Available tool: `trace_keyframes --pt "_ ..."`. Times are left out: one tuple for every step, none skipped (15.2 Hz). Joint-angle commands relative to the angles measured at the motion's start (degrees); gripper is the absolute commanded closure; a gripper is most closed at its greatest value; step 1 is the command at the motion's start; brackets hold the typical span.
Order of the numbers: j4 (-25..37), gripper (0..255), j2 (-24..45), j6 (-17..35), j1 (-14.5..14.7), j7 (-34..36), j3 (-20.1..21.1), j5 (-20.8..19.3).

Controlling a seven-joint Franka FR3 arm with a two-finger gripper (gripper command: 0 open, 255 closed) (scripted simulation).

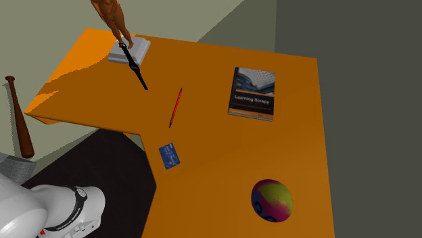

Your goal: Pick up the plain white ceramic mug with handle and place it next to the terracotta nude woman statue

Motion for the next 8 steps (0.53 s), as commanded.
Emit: trace_keyframes --pt "2.3 255 1.9 -0.5 1.1 3.6 2.5 -0.4" --pt "0.7 255 1.2 0.4 1.1 3.4 2.3 -0.1" --pt "-0.8 255 0.6 1.4 1.1 3.2 2.1 0.1" --pt "-2.3 255 -0.1 2.3 1.0 3.1 1.9 0.4" --pt "-3.8 255 -0.6 3.2 1.0 2.9 1.7 0.6" --pt "-5.2 255 -1.2 4.1 1.0 2.7 1.6 0.8" --pt "-6.6 255 -1.8 5.0 1.1 2.6 1.5 1.0" --pt "-7.9 255 -2.3 5.8 1.1 2.4 1.4 1.2"
